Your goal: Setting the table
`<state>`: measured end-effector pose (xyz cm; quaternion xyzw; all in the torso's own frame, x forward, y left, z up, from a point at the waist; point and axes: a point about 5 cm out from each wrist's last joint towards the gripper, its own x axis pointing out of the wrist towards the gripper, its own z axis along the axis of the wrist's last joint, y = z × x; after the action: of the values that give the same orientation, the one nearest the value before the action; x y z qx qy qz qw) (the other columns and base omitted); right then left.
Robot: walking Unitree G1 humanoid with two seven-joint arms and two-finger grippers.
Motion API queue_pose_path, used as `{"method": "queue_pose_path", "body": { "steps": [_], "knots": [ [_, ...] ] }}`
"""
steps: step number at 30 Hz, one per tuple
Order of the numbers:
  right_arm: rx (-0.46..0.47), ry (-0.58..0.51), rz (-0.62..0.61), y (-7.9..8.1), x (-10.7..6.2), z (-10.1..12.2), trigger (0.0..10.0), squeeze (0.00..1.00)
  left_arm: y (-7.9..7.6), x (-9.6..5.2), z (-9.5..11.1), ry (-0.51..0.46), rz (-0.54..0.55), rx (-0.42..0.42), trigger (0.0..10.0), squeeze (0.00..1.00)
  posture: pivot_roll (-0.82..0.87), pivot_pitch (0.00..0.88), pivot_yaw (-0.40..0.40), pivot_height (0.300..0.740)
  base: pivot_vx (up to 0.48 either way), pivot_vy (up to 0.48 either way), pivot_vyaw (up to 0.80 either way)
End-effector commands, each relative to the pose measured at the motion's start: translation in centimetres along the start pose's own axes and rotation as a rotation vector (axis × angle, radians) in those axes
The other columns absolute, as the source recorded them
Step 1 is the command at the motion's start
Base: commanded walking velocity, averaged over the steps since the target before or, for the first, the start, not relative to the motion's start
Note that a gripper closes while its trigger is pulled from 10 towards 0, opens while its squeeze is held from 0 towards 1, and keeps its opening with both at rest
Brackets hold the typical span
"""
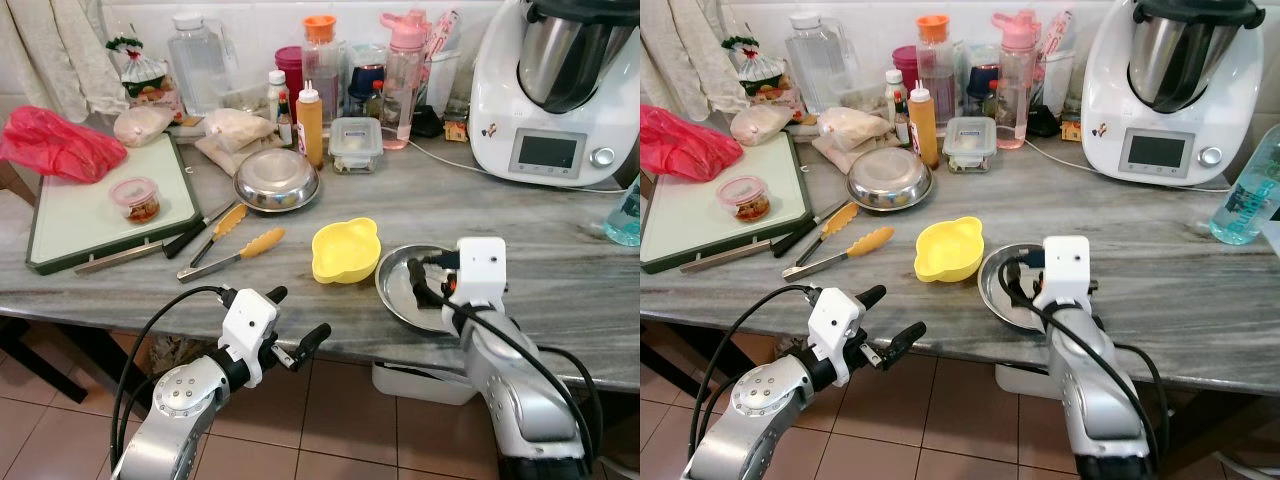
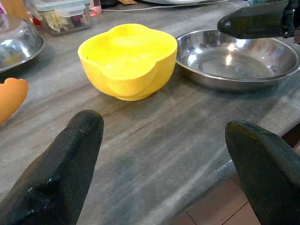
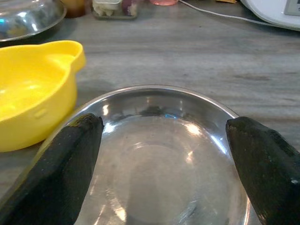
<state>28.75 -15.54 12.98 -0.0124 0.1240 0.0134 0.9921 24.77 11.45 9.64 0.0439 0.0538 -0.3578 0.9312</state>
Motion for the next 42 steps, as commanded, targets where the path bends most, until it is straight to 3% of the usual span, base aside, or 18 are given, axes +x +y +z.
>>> {"method": "queue_pose_path", "body": {
  "steps": [1,6,8,9,10,11,12,21,32,42],
  "knots": [
    [0.010,-0.002,0.011,0.2,-0.3,0.1,10.0,1.00,0.2,0.1,0.0,0.005,0.000,0.012,10.0,0.00,-0.06,0.002,0.031,0.740,0.000,0.000,0.00],
    [0.005,0.032,-0.002,-0.2,-0.6,-1.0,10.0,1.00,0.3,0.1,-0.1,0.007,0.005,0.010,10.0,0.00,-0.06,0.000,0.031,0.740,0.000,0.000,0.00],
    [0.005,0.048,-0.001,-0.2,-0.6,-1.3,10.0,0.96,0.3,0.1,-0.1,0.008,0.007,0.009,10.0,0.00,-0.06,0.000,0.030,0.740,0.000,0.000,0.00],
    [-0.006,0.056,-0.005,-0.2,-0.6,-1.4,10.0,0.78,0.4,0.1,-0.1,0.008,0.008,0.009,10.0,0.00,-0.05,0.000,0.030,0.740,0.000,0.000,0.00],
    [-0.011,0.066,-0.007,-0.2,-0.6,-1.6,10.0,0.36,0.4,0.1,-0.1,0.008,0.008,0.009,10.0,0.00,-0.05,0.000,0.031,0.740,0.000,0.000,0.00],
    [-0.013,0.069,-0.007,-0.2,-0.6,-1.6,10.0,0.09,0.4,0.1,-0.1,0.008,0.009,0.009,10.0,0.00,-0.05,0.000,0.031,0.740,0.000,0.000,0.00],
    [-0.014,0.072,-0.006,-0.2,-0.6,-1.7,10.0,0.00,0.4,0.1,-0.1,0.008,0.009,0.009,10.0,0.00,-0.05,0.000,0.031,0.740,0.000,0.000,0.00],
    [-0.019,0.118,0.007,0.0,-0.3,-2.2,10.0,0.00,0.4,0.0,-0.1,0.009,0.009,0.009,10.0,0.00,-0.05,0.000,0.031,0.740,0.000,0.000,0.00],
    [-0.017,0.131,0.061,0.7,1.2,-1.0,10.0,0.00,0.2,0.1,0.0,0.013,0.005,0.004,10.0,0.00,-0.05,0.005,0.029,0.740,0.000,0.000,0.00],
    [0.003,0.184,0.120,1.7,1.7,-1.2,10.0,0.00,0.2,-0.1,-0.1,0.021,0.006,0.002,10.0,0.00,-0.04,0.011,0.027,0.740,0.000,0.000,0.00]
  ]
}}
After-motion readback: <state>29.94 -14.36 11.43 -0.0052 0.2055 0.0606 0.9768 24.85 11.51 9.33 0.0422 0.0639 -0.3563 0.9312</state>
